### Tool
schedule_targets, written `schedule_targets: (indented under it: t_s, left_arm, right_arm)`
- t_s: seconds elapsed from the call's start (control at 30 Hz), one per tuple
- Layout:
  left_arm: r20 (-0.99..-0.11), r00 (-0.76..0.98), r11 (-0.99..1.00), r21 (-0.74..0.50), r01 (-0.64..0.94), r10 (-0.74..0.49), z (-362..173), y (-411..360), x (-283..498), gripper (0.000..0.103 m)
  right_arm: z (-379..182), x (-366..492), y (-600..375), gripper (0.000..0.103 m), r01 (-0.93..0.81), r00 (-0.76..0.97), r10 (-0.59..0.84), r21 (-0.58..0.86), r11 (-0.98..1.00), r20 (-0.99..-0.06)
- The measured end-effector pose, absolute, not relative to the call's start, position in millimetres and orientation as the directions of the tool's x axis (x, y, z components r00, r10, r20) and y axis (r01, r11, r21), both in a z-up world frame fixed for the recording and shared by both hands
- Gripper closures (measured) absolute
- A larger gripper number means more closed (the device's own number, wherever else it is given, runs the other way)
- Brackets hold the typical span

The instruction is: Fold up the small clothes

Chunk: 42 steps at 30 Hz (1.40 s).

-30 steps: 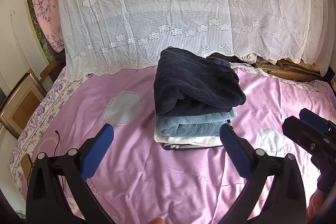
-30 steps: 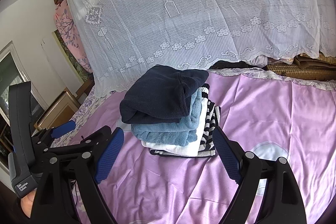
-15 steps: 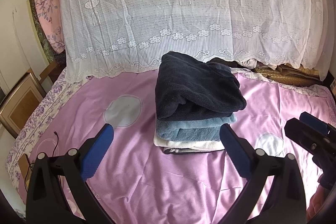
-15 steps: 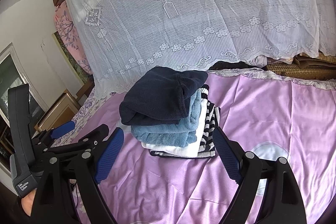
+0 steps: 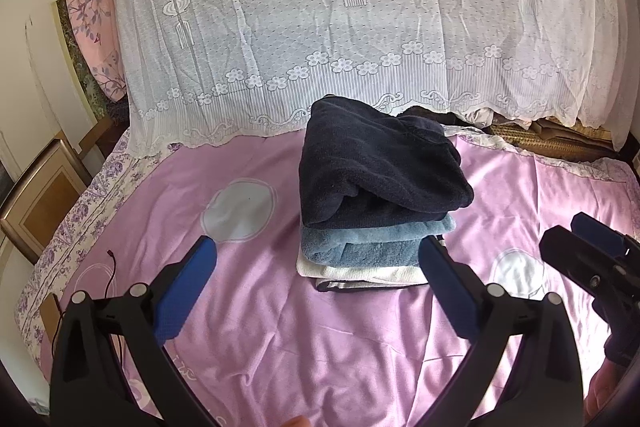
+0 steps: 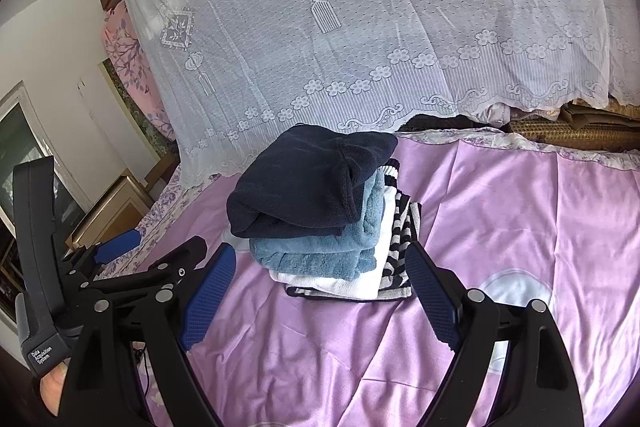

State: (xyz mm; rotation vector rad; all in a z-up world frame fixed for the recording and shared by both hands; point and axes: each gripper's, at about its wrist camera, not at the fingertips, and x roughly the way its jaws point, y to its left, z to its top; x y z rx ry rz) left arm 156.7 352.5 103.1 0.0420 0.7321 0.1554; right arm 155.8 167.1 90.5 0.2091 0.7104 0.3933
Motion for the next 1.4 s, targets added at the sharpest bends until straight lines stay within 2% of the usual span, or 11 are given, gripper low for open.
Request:
schedule_targets:
  t_s: [1.4]
  left_arm:
    - [-0.682, 0.713, 0.986, 0.096, -0.134, 0.164, 95.8, 353.1, 162.3, 0.005]
  right_arm:
    - [86.6, 158.7, 164.1, 0.016, -0.272, 0.684, 0.424, 0.333, 0.903, -0.594]
